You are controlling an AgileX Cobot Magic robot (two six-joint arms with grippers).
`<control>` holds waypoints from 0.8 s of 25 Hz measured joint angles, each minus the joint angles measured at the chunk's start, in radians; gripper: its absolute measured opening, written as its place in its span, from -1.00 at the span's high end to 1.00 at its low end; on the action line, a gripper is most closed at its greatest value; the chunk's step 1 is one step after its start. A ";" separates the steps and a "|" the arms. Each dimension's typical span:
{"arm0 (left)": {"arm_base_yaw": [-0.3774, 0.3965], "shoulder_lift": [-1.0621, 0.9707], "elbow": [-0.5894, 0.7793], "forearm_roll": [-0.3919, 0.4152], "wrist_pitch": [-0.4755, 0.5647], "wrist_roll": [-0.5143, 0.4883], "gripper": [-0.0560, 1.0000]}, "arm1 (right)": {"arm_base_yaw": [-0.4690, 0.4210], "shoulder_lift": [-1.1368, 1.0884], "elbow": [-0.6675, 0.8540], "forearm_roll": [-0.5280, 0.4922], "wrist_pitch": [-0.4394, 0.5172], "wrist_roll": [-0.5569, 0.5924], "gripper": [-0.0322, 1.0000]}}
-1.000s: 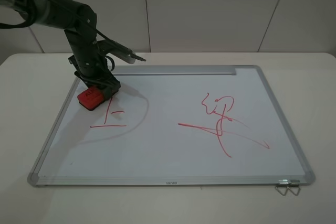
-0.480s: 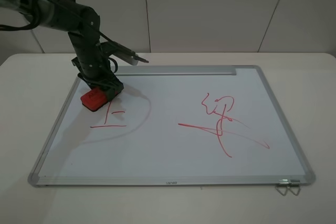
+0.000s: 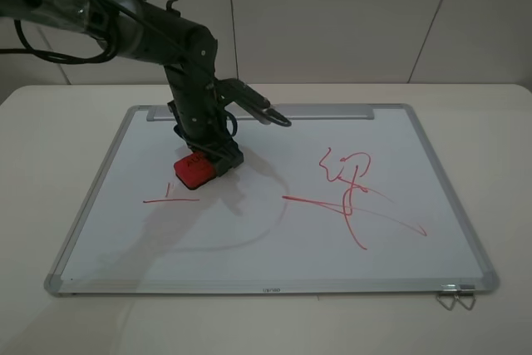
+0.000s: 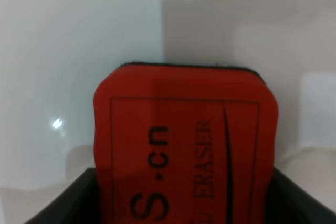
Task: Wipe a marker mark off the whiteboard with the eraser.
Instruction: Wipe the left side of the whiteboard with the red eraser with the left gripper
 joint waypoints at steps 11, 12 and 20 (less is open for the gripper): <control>-0.074 0.001 0.006 0.002 0.018 -0.057 -0.18 | 0.000 0.000 0.000 0.000 0.000 0.000 -0.43; -0.074 -0.002 0.014 0.004 0.009 -0.064 -0.18 | 0.000 0.000 0.000 0.000 0.000 0.000 -0.43; -0.024 -0.089 0.197 -0.005 -0.116 -0.118 -0.18 | 0.000 0.000 0.000 0.000 0.000 0.000 -0.43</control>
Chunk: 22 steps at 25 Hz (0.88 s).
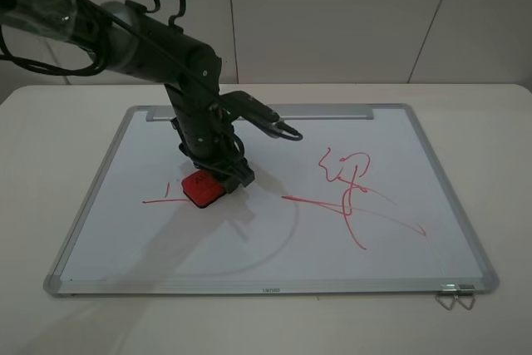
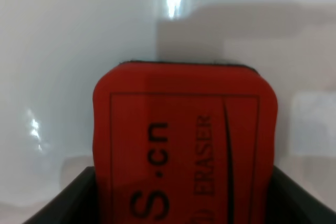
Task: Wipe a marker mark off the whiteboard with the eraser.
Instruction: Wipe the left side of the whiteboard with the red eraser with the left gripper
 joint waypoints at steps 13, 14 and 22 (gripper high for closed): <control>0.243 -0.148 0.285 0.033 -0.006 -0.087 -0.18 | 0.000 0.000 0.000 0.000 0.000 0.000 -0.43; 0.253 -0.153 0.293 0.033 -0.008 -0.091 -0.18 | 0.000 0.000 0.000 0.000 0.000 0.000 -0.43; 0.244 -0.160 0.306 0.031 -0.026 -0.105 -0.18 | 0.000 0.000 0.000 0.000 0.000 0.000 -0.43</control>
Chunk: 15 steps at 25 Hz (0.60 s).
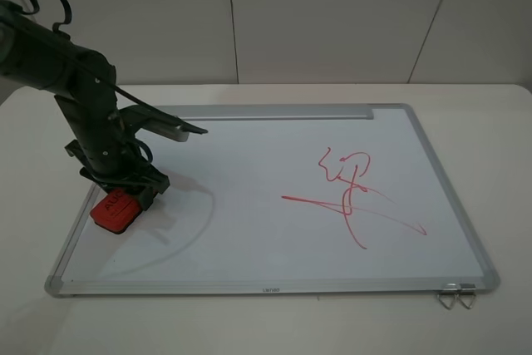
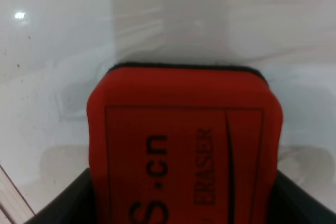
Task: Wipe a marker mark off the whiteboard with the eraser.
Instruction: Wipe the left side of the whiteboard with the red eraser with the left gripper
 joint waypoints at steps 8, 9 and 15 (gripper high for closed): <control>-0.122 -0.001 0.002 -0.021 -0.017 0.010 -0.18 | 0.000 0.000 0.000 0.000 0.000 0.000 -0.43; -0.142 -0.001 0.003 -0.027 -0.023 0.012 -0.18 | 0.000 0.000 0.000 0.000 0.000 0.000 -0.43; -0.242 0.004 -0.025 -0.044 -0.012 0.015 -0.18 | 0.000 0.000 0.000 0.000 0.000 0.000 -0.43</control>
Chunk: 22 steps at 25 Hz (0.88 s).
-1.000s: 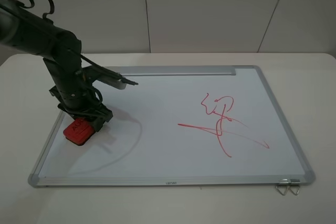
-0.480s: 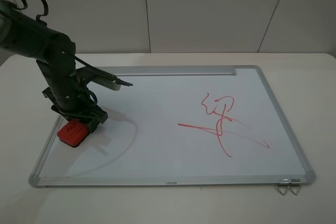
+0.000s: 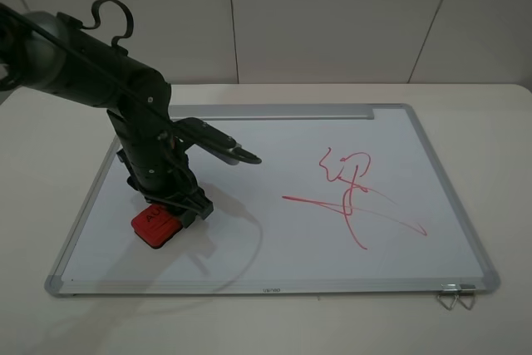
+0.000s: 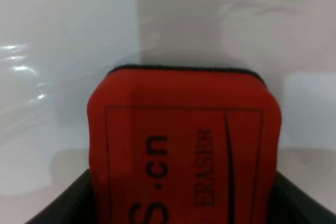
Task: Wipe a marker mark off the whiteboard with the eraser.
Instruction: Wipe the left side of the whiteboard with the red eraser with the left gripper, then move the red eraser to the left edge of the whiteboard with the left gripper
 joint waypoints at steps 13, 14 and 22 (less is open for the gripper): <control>-0.027 -0.123 -0.129 -0.018 0.211 -0.158 -0.18 | 0.000 0.000 0.000 0.000 0.000 0.000 -0.43; -0.019 -0.143 -0.129 -0.002 0.219 -0.194 -0.18 | 0.000 0.000 0.000 0.000 0.000 0.000 -0.43; 0.048 -0.233 -0.055 0.137 0.222 -0.495 -0.18 | 0.000 0.000 0.000 0.000 0.000 0.000 -0.43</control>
